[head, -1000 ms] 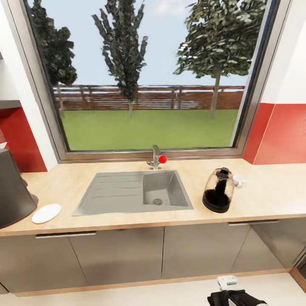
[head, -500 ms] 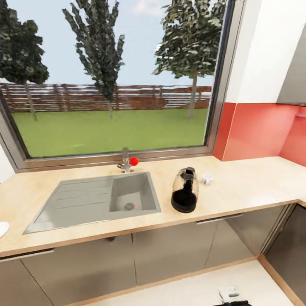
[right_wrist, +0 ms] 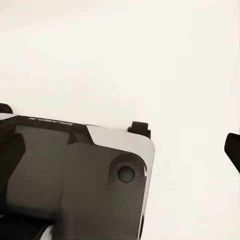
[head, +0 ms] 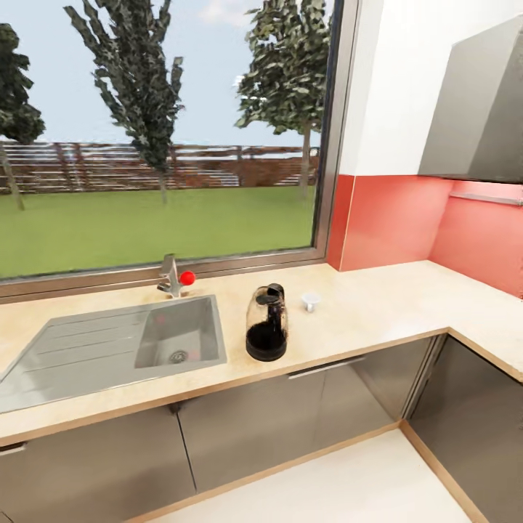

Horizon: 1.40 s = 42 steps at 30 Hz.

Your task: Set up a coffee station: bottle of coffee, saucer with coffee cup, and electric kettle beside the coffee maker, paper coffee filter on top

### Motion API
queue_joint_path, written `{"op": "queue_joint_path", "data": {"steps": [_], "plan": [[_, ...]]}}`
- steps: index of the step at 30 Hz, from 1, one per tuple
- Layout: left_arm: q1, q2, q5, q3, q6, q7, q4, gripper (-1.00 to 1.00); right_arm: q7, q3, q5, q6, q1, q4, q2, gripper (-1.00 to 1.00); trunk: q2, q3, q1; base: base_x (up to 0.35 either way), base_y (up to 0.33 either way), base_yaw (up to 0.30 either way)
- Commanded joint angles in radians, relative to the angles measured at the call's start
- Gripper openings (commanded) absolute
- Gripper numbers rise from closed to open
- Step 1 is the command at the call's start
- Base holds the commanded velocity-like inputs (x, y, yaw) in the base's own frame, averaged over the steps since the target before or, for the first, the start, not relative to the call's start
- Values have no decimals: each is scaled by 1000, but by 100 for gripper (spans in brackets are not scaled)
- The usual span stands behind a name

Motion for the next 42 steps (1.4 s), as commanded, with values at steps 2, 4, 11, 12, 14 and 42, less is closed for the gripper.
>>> {"op": "queue_joint_path", "data": {"steps": [2,4,11,12,14,42], "plan": [[-1,0,6,6,-5,0,1,100,2,10,-12,5,0,-3,3,100,-2,-2,1,0,-310,-1],[-1,0,6,6,-5,0,1,100,2,10,-12,5,0,-4,3,100,-2,-2,1,0,-313,8],[-1,0,6,6,-5,0,1,100,2,10,-12,5,0,-3,3,100,-2,-2,1,0,-313,123],[-1,0,6,6,-5,0,1,100,2,9,-12,5,0,-2,3,100,-2,-2,1,0,-313,130],[-1,0,6,6,-5,0,1,100,2,9,-11,4,0,-2,3,100,-2,-2,1,0,-313,85],[-1,0,7,6,-5,1,1,100,0,10,56,-37,1,-3,5,100,-2,-2,1,0,-313,76]]}}
